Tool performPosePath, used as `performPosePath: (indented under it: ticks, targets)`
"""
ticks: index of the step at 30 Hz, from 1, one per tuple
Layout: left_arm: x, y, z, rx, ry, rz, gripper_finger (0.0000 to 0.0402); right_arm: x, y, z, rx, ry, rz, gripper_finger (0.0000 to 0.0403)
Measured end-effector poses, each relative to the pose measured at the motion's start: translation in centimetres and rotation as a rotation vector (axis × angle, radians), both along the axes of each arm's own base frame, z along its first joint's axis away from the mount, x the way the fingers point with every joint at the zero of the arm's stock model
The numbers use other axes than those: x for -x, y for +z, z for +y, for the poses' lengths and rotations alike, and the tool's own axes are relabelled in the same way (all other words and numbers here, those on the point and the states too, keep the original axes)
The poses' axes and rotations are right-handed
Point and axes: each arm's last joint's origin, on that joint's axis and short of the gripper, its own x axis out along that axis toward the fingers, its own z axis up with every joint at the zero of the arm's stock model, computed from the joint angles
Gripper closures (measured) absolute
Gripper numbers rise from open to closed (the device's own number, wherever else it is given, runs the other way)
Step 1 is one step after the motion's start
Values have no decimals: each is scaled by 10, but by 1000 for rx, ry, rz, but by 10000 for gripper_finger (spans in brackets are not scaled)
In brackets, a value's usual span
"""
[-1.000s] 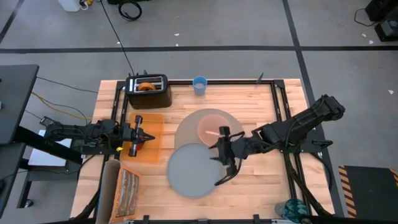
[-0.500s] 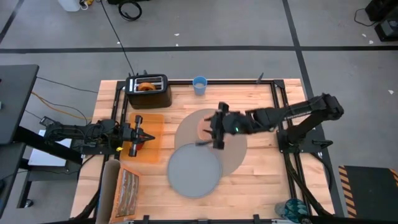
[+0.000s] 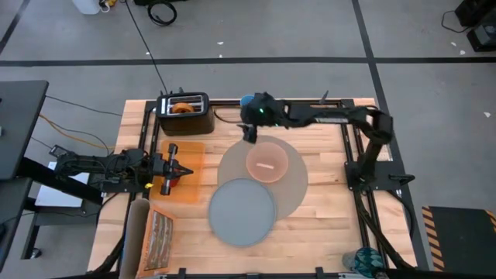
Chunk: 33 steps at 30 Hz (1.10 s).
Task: Arrange a breakfast setting
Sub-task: Put the blue cup next to the table mat
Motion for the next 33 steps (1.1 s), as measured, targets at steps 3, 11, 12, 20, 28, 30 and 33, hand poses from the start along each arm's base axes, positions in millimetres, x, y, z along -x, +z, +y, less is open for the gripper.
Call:
performPosePath:
  ticks: [3,11,12,20,28,30,33]
  targets:
    - [0,0,0,0,0,0,392,-3,-7,-31,18,-33,29,133]
    - [0,0,0,0,0,-1,392,4,-45,-87,-64,-32,111,162]
    - [0,0,0,0,1,-1,392,5,-50,-91,-76,-33,119,165]
    - [0,0,0,0,1,-1,392,9,-65,-107,-107,16,131,194]
    - [0,0,0,0,1,-2,392,12,-70,-110,-127,54,148,242]
    - [0,0,0,0,1,-1,392,12,-70,-109,-133,64,147,257]
    - [0,0,0,0,1,-2,392,12,-71,-109,-126,76,158,282]
